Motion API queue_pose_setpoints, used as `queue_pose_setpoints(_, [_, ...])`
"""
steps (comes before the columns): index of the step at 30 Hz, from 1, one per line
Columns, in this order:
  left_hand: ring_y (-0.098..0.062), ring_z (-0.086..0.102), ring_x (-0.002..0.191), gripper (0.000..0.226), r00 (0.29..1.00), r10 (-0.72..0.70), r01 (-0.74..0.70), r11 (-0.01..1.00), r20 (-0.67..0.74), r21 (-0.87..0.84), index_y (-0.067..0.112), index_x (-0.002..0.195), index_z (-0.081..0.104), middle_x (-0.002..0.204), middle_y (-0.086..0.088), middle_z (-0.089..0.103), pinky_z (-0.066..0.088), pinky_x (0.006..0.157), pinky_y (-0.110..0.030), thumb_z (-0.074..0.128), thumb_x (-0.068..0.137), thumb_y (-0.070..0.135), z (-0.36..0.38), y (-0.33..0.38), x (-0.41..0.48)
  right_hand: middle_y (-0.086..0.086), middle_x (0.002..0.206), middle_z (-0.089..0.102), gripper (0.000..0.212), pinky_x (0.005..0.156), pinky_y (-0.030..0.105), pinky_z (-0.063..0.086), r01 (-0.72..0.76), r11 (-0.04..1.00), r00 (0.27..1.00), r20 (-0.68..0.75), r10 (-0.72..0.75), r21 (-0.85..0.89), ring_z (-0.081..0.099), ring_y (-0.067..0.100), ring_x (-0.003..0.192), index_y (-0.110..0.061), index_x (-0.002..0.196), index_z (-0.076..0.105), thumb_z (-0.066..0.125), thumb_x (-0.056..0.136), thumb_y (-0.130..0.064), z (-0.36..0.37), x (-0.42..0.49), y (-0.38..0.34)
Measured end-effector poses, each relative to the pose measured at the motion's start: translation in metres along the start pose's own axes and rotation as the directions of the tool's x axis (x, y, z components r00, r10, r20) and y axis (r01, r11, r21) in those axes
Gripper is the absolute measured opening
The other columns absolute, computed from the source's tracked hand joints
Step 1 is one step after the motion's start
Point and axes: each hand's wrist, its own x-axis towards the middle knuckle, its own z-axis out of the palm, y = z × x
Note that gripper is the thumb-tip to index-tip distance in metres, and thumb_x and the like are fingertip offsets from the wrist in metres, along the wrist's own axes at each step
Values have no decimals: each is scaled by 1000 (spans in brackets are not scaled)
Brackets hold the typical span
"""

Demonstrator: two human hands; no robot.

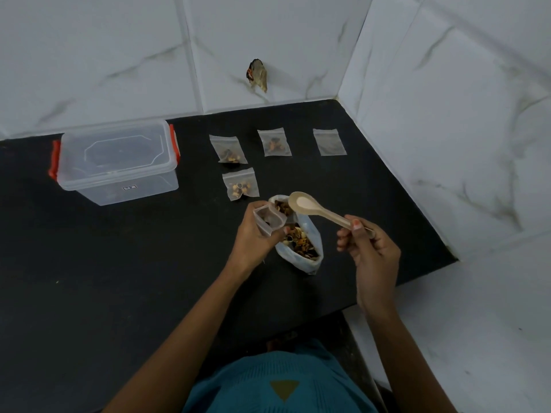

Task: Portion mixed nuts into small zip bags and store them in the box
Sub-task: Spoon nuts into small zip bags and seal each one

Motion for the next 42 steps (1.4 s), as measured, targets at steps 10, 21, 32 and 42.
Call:
queue_pose_setpoints(10, [-3, 56, 102, 44, 990, -127, 130, 991, -59, 44, 22, 115, 47, 112, 5, 57, 45, 74, -10, 70, 79, 11, -7, -29, -7, -2, 76, 63, 14, 63, 7, 47, 154, 884, 985, 140, -102, -442, 59, -5, 64, -3, 99, 65, 54, 90, -5, -5, 17, 48])
queue_pose_setpoints(21, [0, 52, 99, 42, 981, -194, 192, 976, 10, 103, 24, 114, 45, 107, 13, 52, 42, 72, -10, 69, 81, 13, 2, -36, -9, 14, 78, 68, 18, 60, 26, 55, 645, 402, 764, 570, -303, -650, 67, 22, 66, 5, 89, 66, 60, 72, 5, -6, 18, 64])
queue_pose_setpoints(32, [-5, 48, 106, 43, 980, -201, 200, 969, -9, 147, 25, 113, 44, 118, 4, 44, 41, 75, -10, 70, 80, 15, 5, -43, -6, 17, 88, 66, 18, 67, 31, 53, 443, 597, 883, 439, -163, -669, 64, 22, 77, 4, 102, 64, 55, 88, -1, -1, 13, 55])
queue_pose_setpoints(42, [-6, 51, 109, 47, 977, -213, 210, 972, 17, 109, 25, 117, 45, 122, 1, 50, 43, 82, -14, 72, 79, 17, 4, -51, -5, 13, 91, 64, 20, 72, 26, 51, 248, 701, 949, 312, -39, -669, 59, 15, 80, 1, 104, 64, 50, 93, -7, 10, 19, 55])
